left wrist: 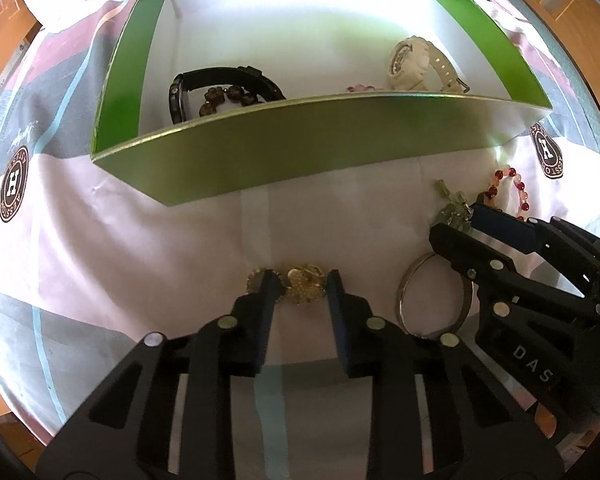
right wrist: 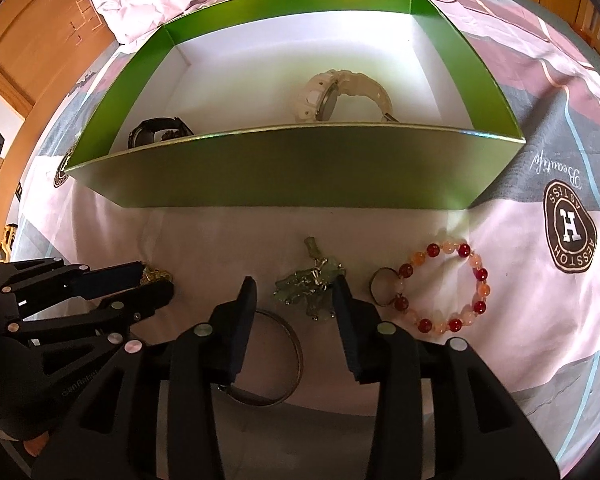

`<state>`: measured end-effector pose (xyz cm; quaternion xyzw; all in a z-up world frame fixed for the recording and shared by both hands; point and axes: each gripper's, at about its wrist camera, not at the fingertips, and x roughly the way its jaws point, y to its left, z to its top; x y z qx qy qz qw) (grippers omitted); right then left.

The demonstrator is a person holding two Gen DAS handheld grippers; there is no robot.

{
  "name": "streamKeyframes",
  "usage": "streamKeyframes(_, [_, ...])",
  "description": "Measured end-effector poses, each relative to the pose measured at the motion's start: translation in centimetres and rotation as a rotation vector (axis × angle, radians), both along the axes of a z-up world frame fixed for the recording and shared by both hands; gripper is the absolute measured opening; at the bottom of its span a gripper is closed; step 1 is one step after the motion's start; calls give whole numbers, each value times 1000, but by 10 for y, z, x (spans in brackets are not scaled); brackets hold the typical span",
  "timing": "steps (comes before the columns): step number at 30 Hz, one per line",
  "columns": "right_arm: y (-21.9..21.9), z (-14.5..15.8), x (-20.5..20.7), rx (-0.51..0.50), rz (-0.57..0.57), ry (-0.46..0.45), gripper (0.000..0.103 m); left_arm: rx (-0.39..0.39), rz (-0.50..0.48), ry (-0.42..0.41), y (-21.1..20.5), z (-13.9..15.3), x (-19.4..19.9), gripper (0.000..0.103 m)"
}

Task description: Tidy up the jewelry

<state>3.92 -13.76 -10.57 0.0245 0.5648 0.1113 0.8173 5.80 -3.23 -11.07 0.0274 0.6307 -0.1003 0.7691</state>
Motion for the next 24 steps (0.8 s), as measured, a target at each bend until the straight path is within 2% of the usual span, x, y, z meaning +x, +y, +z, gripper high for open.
streamKeyframes(1, [1, 0, 0, -7, 3, -4, 39, -2, 1, 1, 0, 0, 0, 26])
streamKeyframes(2, [2, 0, -1, -14, 5, -8, 33, -4, 1, 1, 0, 1, 0, 26])
streamKeyframes(3, [3, 1, -1, -23, 11, -13, 27, -7, 3, 2, 2, 1, 1, 26])
streamKeyframes(4, [2, 1, -1, -20, 14, -13, 14, -11, 6, 4, 4, 2, 2, 26])
streamKeyframes(8, [-4, 9, 1, 31, -3, -34, 9, -24, 23, 10, 14, 5, 4, 26])
streamKeyframes(12, [-19, 25, 3, 112, -40, -77, 9, -40, 45, 15, 30, 6, 9, 26])
streamKeyframes(15, [-30, 30, 4, 114, -65, -81, 9, -45, 55, 16, 39, 5, 12, 26])
streamKeyframes(17, [-38, 28, 7, 82, -98, -51, 11, -44, 56, 16, 41, 6, 10, 28])
streamKeyframes(19, [-50, 26, 6, 59, -131, -29, 19, -42, 58, 17, 42, 6, 10, 31])
streamKeyframes(20, [-59, 26, 5, 47, -154, -20, 29, -42, 60, 18, 43, 6, 10, 33])
streamKeyframes(21, [-63, 25, 5, 35, -171, -16, 33, -43, 64, 20, 44, 6, 11, 37])
streamKeyframes(24, [-73, 20, 7, -13, -211, 3, 36, -44, 71, 20, 47, 5, 11, 40])
